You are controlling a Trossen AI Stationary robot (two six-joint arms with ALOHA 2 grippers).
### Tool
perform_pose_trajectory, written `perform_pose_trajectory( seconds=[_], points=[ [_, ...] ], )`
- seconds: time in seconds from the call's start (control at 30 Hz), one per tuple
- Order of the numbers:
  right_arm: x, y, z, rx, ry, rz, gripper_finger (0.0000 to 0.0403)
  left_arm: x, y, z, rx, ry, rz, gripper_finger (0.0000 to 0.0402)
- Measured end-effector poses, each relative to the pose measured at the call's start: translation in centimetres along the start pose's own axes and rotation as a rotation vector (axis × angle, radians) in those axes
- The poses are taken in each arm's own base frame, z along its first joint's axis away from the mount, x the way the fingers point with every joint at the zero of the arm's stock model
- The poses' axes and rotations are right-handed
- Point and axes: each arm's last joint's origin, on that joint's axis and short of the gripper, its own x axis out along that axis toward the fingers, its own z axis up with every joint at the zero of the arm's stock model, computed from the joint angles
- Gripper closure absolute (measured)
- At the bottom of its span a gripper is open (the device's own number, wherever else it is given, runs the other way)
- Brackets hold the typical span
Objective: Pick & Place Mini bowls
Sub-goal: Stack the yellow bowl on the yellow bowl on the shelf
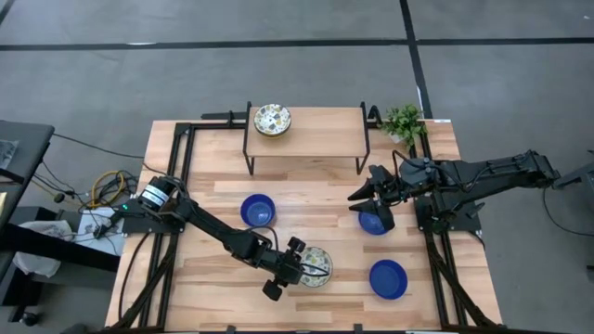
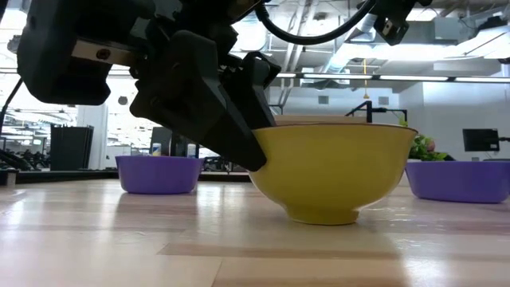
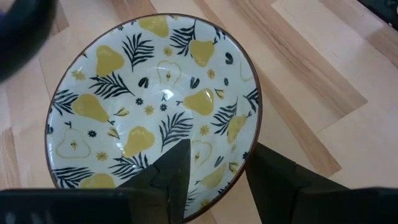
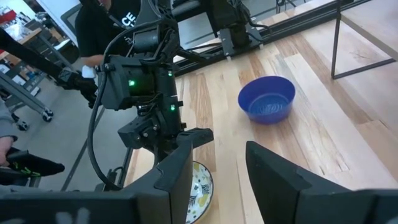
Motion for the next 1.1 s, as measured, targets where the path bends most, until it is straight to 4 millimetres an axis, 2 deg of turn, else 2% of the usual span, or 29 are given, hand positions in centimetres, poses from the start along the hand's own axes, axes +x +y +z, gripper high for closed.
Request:
perform_pose_trajectory(
  seconds=[0.5, 0.7, 1.1],
  points=[
    [0.0, 0.0, 0.0, -0.001, 0.0, 0.0, 0.0261, 0.0, 0.0, 0.01, -0.007, -0.001, 0.0, 0.0257],
    [-0.01, 0.0, 0.0, -0.002, 0.0, 0.0, 0.0265, 0.0, 0.0, 0.01, 0.044, -0.001, 0.0, 0.0258],
    [0.0, 0.0, -0.01, -0.011, 0.001, 0.0, 0.0266, 0.09, -0.05, -0.06, 0.092, 0.002, -0.004, 0.0319]
  ],
)
